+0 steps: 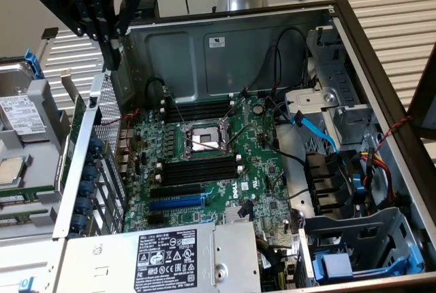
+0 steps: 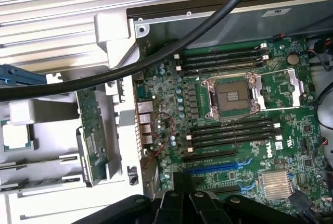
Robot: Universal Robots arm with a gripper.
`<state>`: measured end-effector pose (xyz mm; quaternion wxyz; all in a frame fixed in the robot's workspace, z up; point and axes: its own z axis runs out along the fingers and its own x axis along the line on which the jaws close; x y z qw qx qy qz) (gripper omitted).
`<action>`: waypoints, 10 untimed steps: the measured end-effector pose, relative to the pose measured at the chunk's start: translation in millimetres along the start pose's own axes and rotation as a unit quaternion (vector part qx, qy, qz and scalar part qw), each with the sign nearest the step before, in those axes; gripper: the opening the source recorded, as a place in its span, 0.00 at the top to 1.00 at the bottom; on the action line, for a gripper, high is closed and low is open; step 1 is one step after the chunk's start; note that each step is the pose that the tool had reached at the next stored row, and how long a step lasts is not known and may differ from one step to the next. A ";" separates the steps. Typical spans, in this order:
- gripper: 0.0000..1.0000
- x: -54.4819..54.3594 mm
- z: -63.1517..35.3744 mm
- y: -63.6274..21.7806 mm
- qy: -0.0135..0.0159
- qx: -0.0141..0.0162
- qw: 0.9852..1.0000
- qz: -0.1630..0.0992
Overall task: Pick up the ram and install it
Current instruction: 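Reach for the ram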
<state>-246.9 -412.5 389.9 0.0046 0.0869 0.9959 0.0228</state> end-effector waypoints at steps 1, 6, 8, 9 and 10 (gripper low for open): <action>0.89 3.4 0.1 -1.1 0.000 0.000 1.000 0.000; 0.89 24.9 0.0 -7.8 0.000 0.000 1.000 0.000; 0.89 33.7 0.0 -10.5 0.000 0.000 1.000 0.000; 0.89 38.1 0.1 -11.8 0.000 0.000 1.000 0.000; 0.89 42.5 0.0 -13.2 0.000 0.000 1.000 0.000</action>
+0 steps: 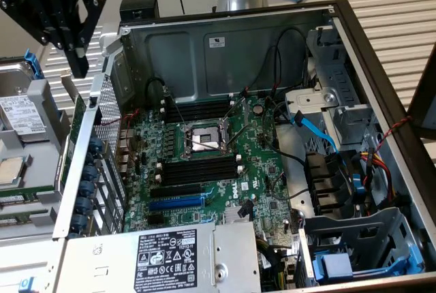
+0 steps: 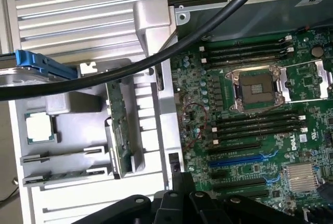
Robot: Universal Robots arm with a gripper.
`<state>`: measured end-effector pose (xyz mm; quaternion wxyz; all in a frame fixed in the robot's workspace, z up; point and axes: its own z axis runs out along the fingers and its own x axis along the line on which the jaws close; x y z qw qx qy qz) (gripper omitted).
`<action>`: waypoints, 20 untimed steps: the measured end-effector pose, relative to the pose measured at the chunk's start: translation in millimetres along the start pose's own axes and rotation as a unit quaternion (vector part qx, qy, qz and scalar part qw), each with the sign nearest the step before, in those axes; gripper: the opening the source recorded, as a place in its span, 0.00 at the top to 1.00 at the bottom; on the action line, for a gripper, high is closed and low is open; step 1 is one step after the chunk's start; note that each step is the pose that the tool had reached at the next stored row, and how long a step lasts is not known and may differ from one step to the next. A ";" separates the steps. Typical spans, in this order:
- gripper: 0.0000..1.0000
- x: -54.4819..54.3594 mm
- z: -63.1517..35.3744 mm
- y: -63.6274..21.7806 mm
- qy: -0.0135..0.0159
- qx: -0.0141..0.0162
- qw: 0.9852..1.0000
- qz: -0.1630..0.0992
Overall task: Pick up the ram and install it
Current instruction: 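Reach for the ram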
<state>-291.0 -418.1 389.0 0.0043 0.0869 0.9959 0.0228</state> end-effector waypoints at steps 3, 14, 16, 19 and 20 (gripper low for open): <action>0.89 13.1 0.0 -4.2 0.000 0.000 1.000 0.000; 0.89 61.2 1.7 -18.8 0.000 0.000 1.000 0.000; 0.89 70.2 2.8 -20.4 0.000 0.000 1.000 0.000; 0.89 79.0 4.1 -18.6 0.000 0.000 1.000 0.000; 0.89 81.6 4.6 -16.9 0.000 0.000 1.000 0.000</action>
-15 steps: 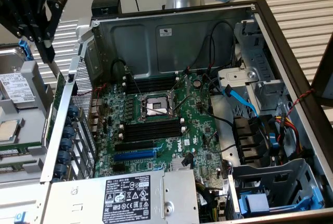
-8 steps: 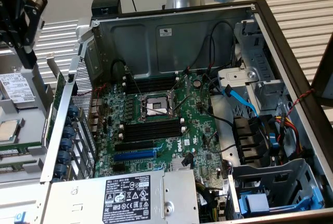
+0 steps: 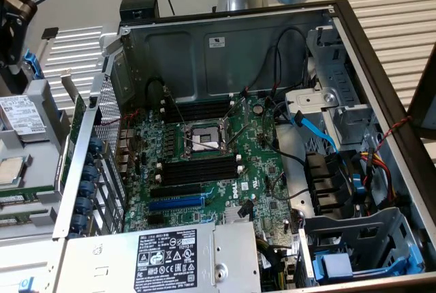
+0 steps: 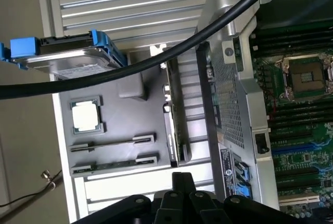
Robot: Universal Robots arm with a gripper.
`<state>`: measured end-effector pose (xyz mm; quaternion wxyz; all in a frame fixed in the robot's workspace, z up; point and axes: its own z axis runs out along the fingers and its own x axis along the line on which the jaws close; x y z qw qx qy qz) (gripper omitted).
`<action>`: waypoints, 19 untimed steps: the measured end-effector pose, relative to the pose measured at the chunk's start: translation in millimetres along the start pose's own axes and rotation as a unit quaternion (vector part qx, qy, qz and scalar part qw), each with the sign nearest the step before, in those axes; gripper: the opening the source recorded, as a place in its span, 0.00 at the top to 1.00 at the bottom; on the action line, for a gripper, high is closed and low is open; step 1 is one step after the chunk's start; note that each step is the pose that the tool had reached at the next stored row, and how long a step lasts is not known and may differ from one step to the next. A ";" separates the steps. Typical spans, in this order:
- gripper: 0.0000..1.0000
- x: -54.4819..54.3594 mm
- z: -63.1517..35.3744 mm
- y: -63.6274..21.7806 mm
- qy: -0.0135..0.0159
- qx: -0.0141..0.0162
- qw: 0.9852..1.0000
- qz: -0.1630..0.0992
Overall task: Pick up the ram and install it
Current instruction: 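Reach for the ram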
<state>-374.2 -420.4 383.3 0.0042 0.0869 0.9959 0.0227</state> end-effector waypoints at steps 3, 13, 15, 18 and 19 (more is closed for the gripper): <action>0.89 12.7 2.1 3.1 0.000 0.000 1.000 0.000; 0.89 52.6 4.6 -3.6 0.002 0.000 1.000 -0.001; 0.89 61.6 5.5 -5.2 0.002 0.000 1.000 -0.001; 0.89 73.0 6.9 -7.0 0.002 0.000 1.000 -0.002; 0.89 75.0 7.2 -6.7 0.002 0.000 1.000 -0.002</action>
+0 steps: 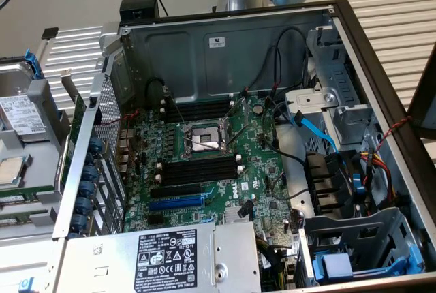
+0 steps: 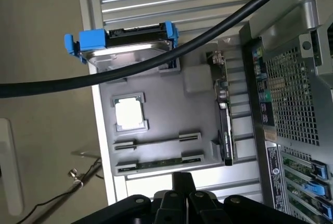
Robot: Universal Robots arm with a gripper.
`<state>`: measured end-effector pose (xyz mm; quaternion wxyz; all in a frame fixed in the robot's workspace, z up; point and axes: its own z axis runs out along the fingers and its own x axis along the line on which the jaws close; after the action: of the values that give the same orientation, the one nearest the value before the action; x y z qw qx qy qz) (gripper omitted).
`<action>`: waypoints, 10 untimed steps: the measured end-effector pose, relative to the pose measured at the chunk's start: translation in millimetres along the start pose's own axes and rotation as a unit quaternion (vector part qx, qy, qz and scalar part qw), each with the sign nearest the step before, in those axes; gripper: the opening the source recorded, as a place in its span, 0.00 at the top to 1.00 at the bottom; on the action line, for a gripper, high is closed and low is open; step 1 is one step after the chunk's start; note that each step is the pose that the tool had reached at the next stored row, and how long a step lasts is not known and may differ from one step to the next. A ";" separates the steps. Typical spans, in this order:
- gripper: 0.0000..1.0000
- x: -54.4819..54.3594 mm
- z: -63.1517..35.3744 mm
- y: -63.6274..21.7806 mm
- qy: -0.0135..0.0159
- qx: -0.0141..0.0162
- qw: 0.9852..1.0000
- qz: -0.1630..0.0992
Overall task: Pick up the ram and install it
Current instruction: 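Reach for the ram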
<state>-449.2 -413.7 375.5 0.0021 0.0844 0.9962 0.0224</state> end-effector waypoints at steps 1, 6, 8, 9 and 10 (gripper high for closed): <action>0.89 1.7 0.3 1.5 0.000 0.000 1.000 0.000; 0.89 12.5 0.6 7.0 0.000 0.000 1.000 -0.002; 0.89 16.9 0.6 8.2 0.000 0.000 1.000 -0.003; 0.89 18.8 0.6 9.0 0.000 0.000 1.000 -0.003; 0.89 20.2 0.7 9.6 0.000 0.000 1.000 -0.003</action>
<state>-467.5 -400.7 375.2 0.0020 0.0811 0.9965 0.0225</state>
